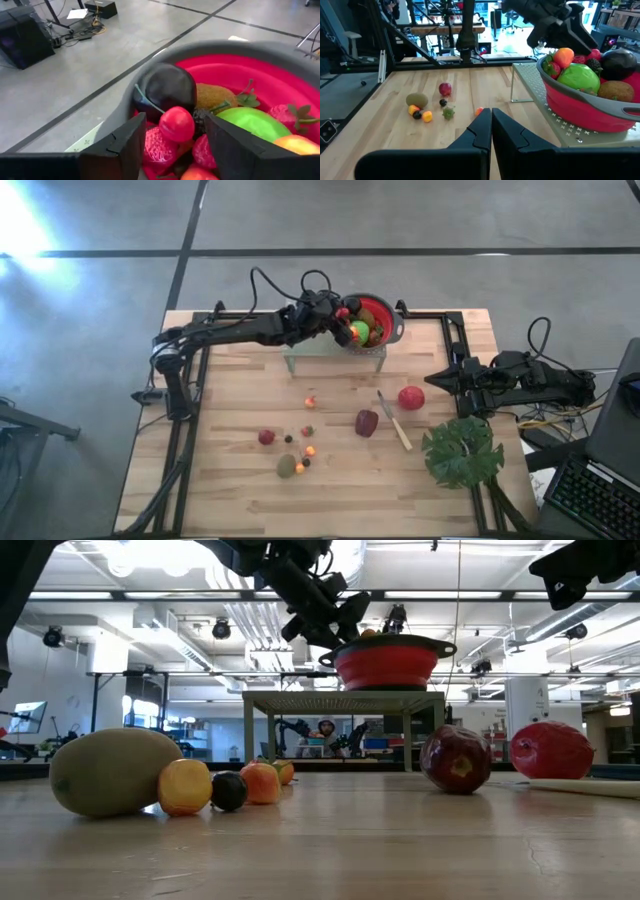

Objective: Pick & Place Fruit
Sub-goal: Put the orange peach into the black strainer bowl on the shelf

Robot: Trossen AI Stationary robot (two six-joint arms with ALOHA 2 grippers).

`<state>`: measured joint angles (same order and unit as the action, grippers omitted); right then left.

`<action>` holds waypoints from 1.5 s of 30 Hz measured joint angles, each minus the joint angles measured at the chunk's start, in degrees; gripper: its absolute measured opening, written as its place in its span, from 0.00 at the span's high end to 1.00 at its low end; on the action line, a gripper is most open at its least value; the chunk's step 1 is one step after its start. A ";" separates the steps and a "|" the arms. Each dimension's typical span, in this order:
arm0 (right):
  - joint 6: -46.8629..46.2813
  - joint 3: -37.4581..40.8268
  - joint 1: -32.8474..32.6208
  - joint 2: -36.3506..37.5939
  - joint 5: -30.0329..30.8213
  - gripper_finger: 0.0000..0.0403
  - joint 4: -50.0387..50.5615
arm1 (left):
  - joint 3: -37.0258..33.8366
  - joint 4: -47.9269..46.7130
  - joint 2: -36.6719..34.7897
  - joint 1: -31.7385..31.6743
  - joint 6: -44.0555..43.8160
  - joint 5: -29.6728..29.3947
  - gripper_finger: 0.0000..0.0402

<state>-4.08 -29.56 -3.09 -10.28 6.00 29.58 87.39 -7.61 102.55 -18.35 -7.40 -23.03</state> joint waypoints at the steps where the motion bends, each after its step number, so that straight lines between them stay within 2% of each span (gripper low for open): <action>1: 0.00 0.02 -0.02 0.00 0.00 0.98 0.00 | 0.28 -0.08 -0.23 0.13 0.00 0.17 0.47; 6: 0.02 0.01 -0.02 -0.01 0.00 0.98 0.00 | 2.40 -3.36 -3.12 0.52 -0.09 3.58 0.48; 14: 0.02 0.00 -0.02 -0.01 0.00 0.98 0.02 | 3.76 -20.03 -9.70 2.30 -0.24 9.13 0.48; 19: 0.02 0.00 -0.02 0.04 0.01 0.98 0.01 | 3.06 -32.85 -13.04 5.83 -3.59 9.25 0.48; 22: 0.02 0.02 -0.01 0.04 0.00 0.98 0.01 | 1.19 -36.57 -14.37 8.54 -7.07 9.22 0.48; 33: 0.02 0.00 0.00 0.07 0.00 0.98 0.00 | -9.35 -36.98 -15.11 17.52 -19.18 9.02 0.48; 40: 0.02 0.01 -0.01 0.07 0.00 0.98 0.00 | -15.28 -36.01 -15.06 20.74 -32.21 5.21 0.48; 45: 0.02 0.00 -0.02 0.07 0.00 0.98 0.00 | -19.55 -34.64 -14.95 21.72 -38.35 4.91 0.49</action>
<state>-4.05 -29.56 -3.11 -10.22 6.00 29.58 67.85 -42.25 87.59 3.37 -45.74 -18.12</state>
